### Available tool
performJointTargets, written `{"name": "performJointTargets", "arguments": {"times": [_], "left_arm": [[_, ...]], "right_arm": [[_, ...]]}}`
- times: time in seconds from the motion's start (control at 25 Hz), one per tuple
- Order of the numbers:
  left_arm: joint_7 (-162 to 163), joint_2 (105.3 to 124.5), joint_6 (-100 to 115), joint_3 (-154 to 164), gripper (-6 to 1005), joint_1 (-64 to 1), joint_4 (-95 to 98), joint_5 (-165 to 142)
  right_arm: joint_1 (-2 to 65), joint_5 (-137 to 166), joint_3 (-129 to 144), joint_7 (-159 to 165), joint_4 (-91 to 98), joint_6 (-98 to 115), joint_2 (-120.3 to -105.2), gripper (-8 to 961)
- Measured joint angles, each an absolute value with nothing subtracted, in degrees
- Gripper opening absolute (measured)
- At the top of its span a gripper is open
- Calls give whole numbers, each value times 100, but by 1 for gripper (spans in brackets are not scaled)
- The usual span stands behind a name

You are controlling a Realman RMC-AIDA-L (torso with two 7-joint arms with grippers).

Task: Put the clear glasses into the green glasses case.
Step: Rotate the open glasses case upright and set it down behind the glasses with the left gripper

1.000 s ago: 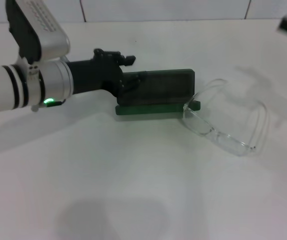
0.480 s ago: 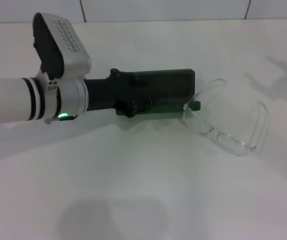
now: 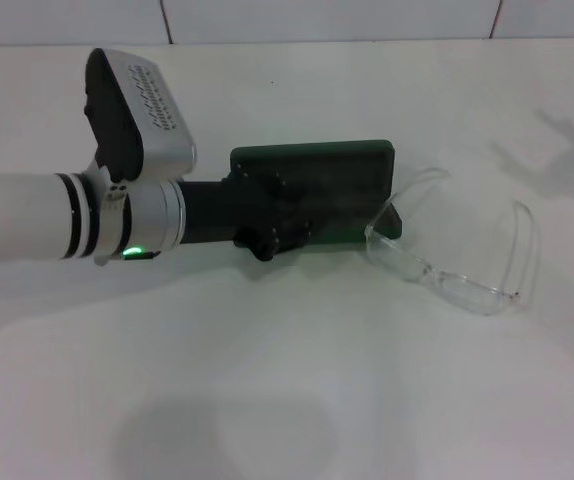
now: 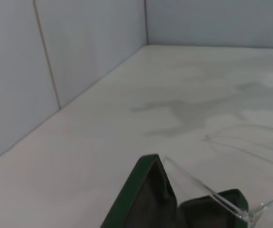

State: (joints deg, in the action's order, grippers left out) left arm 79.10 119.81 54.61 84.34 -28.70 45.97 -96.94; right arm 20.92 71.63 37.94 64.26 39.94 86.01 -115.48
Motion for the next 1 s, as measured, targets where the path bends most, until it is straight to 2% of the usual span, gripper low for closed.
{"name": "performJointTargets", "arguments": {"times": [0.4, 0.8, 1.0], "left_arm": [[7969, 11978, 5631, 8634, 440, -2745, 4659, -9969], [7955, 11903, 6879, 8186, 440, -2575, 4992, -9960], [7367, 11955, 8113, 7292, 440, -2235, 5284, -9388]], "right_arm": [[2085, 7154, 3784, 6424, 3990, 8588, -11539, 869], [2078, 7421, 3802, 6436, 4022, 8588, -11529, 870], [2244, 8663, 4385, 7225, 4632, 8619, -11486, 870]]}}
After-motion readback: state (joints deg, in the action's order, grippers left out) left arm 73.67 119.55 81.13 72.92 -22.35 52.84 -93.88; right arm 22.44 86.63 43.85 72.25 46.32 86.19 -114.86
